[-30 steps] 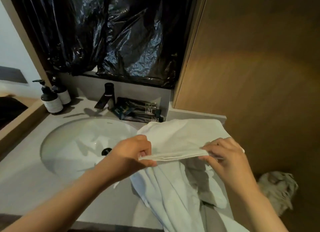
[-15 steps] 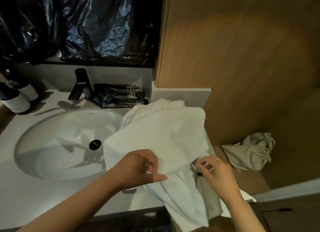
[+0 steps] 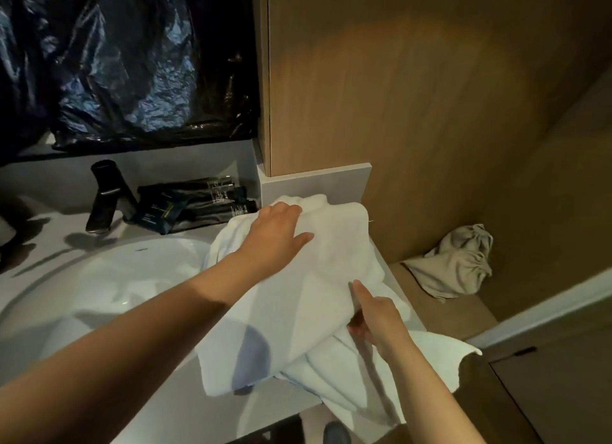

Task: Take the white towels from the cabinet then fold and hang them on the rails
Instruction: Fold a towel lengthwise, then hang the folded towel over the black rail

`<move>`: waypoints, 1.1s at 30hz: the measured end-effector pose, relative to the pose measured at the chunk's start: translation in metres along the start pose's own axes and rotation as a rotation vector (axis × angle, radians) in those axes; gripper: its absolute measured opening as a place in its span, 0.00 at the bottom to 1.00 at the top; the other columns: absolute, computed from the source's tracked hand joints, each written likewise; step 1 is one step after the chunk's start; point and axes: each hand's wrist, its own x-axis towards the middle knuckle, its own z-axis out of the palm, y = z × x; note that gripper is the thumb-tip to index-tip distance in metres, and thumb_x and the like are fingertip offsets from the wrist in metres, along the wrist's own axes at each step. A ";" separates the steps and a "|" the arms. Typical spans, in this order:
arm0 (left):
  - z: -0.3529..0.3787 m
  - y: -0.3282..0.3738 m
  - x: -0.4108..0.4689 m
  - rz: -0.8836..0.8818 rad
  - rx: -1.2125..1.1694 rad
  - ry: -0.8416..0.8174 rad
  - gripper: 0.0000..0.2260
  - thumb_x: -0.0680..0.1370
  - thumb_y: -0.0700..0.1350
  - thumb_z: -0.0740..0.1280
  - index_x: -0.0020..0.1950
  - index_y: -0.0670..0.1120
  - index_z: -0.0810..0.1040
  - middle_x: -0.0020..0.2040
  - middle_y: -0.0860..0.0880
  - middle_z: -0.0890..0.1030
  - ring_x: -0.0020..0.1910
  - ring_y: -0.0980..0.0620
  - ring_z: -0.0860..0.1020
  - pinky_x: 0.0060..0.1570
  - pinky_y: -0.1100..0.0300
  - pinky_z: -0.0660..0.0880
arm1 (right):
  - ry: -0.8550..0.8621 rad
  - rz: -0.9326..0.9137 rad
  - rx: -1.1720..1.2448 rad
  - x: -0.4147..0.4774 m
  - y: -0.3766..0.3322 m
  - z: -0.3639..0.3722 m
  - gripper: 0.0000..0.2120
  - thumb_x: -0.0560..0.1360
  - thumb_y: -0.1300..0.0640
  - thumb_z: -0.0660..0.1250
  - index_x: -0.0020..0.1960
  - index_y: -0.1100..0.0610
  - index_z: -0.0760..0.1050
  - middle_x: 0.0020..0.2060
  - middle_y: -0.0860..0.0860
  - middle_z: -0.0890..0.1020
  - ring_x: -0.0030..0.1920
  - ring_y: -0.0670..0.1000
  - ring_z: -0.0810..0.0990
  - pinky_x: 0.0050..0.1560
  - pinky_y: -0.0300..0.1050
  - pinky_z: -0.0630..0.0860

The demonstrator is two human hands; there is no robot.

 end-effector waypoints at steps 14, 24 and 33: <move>-0.024 0.012 0.024 -0.037 -0.192 -0.184 0.24 0.76 0.60 0.66 0.63 0.44 0.75 0.62 0.50 0.75 0.60 0.46 0.73 0.50 0.60 0.67 | 0.048 -0.153 0.608 -0.033 0.007 -0.003 0.07 0.81 0.58 0.59 0.52 0.57 0.76 0.47 0.54 0.84 0.47 0.52 0.82 0.45 0.44 0.80; -0.102 0.161 -0.030 0.274 -0.506 -0.001 0.11 0.76 0.52 0.68 0.47 0.45 0.75 0.45 0.47 0.79 0.43 0.49 0.77 0.41 0.54 0.73 | 0.246 -0.539 0.645 -0.111 0.000 -0.136 0.09 0.83 0.50 0.56 0.55 0.46 0.75 0.51 0.45 0.83 0.53 0.47 0.81 0.56 0.49 0.78; -0.108 0.334 -0.064 0.595 -0.748 0.192 0.10 0.73 0.46 0.73 0.40 0.49 0.72 0.35 0.56 0.72 0.33 0.63 0.71 0.32 0.73 0.67 | 0.357 -0.740 0.710 -0.161 0.038 -0.292 0.18 0.82 0.45 0.56 0.71 0.40 0.59 0.59 0.39 0.76 0.63 0.48 0.75 0.67 0.56 0.72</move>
